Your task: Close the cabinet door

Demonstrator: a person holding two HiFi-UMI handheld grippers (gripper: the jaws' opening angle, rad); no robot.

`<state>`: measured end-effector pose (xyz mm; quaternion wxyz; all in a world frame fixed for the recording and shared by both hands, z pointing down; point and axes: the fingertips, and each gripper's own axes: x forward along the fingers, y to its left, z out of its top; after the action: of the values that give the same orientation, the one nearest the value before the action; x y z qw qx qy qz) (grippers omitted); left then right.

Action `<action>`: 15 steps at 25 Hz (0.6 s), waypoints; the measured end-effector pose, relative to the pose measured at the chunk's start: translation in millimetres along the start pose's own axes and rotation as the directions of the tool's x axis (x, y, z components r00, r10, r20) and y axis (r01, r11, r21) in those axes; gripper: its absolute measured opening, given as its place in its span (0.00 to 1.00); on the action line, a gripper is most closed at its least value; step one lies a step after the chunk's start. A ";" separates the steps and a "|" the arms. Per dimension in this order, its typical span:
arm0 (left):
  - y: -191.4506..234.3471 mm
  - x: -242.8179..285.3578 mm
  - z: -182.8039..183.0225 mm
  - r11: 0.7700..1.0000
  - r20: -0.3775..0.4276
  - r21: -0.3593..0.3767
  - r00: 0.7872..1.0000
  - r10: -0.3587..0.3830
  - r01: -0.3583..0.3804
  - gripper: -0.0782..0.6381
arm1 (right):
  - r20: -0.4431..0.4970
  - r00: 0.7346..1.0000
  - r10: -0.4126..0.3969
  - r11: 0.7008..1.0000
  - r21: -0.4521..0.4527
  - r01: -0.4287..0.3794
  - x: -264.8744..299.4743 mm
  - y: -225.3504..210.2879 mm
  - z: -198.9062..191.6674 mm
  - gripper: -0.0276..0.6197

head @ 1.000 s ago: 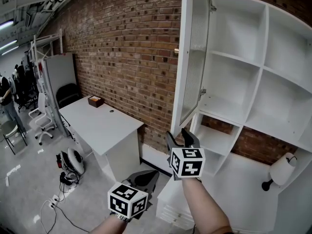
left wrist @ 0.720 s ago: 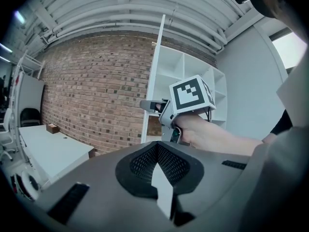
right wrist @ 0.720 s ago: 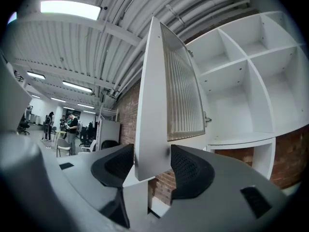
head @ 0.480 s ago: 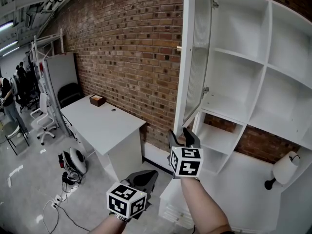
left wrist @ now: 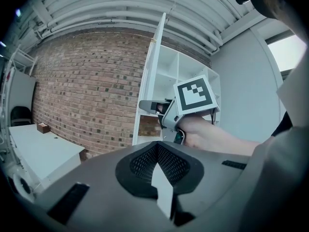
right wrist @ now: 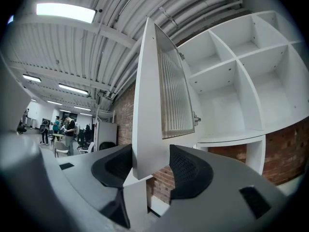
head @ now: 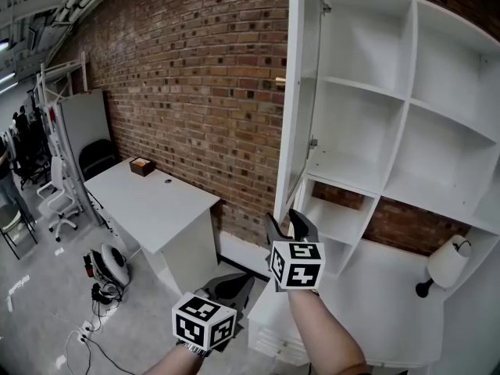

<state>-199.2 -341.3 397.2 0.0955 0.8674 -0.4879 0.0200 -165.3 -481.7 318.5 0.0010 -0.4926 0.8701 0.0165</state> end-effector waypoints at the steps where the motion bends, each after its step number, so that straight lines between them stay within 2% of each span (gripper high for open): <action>1: -3.1 2.5 -0.4 1.000 -0.001 0.001 1.000 -0.008 0.008 0.11 | 0.000 1.000 -0.004 1.000 -0.001 0.004 -3.4 -3.5 -0.1 0.42; 15: -55.3 40.7 3.0 0.992 -0.010 0.023 0.992 -0.124 0.125 0.11 | 0.004 0.996 -0.085 0.996 -0.015 0.085 -48.9 -61.5 2.2 0.41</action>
<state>-131.1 -348.2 391.4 0.0883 0.8971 -0.4322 0.0236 -87.5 -471.4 315.5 -0.0007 -0.5293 0.8481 0.0238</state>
